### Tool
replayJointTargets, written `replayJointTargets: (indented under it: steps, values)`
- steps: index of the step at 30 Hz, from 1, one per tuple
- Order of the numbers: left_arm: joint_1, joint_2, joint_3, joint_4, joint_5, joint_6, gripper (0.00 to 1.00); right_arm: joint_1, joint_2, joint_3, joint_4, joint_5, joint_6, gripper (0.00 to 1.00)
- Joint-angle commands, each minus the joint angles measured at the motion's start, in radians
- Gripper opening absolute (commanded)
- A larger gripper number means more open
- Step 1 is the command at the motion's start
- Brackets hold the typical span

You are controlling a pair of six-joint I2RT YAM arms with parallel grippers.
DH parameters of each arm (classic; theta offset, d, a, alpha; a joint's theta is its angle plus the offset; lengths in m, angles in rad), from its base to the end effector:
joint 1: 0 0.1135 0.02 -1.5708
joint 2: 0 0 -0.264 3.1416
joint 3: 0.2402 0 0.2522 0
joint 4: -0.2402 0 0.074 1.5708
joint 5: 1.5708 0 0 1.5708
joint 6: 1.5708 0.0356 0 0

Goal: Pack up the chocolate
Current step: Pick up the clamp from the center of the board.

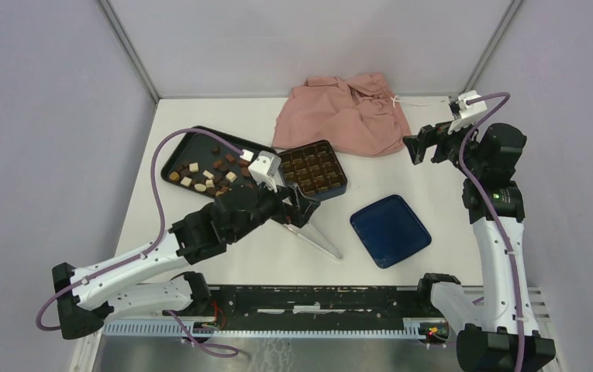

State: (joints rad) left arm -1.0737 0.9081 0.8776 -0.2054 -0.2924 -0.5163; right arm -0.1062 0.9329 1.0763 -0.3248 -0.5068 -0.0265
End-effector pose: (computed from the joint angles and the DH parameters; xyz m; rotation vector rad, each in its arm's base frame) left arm 0.1089 -0.1791 0.3489 0.3059 1.8581 -0.8595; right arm 0.2008 -0.0040 0.4010 -0.2992 1.7157 0.3458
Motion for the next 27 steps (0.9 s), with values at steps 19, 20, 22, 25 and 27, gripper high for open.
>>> replayJointTargets:
  steps: [19, 20, 22, 25, 27]
  values:
    - [-0.014, 0.034, -0.125, -0.177, -0.314, -0.689, 0.98, 0.083, 0.045, -0.342, 0.091, -0.625, -0.534, 0.98]
    - [-0.013, 0.038, -0.125, -0.228, -0.328, -0.768, 0.97, 0.083, 0.047, -0.364, 0.113, -0.617, -0.528, 0.98]
    - [-0.014, 0.065, -0.119, -0.342, -0.35, -0.917, 0.82, 0.082, 0.043, -0.41, 0.157, -0.577, -0.509, 0.98]
    - [-0.014, 0.143, -0.078, -0.478, -0.368, -1.046, 0.67, 0.082, 0.02, -0.447, 0.145, -0.498, -0.537, 0.98]
    - [-0.014, 0.221, -0.021, -0.564, -0.367, -1.084, 0.67, 0.083, 0.01, -0.483, 0.185, -0.483, -0.515, 0.98]
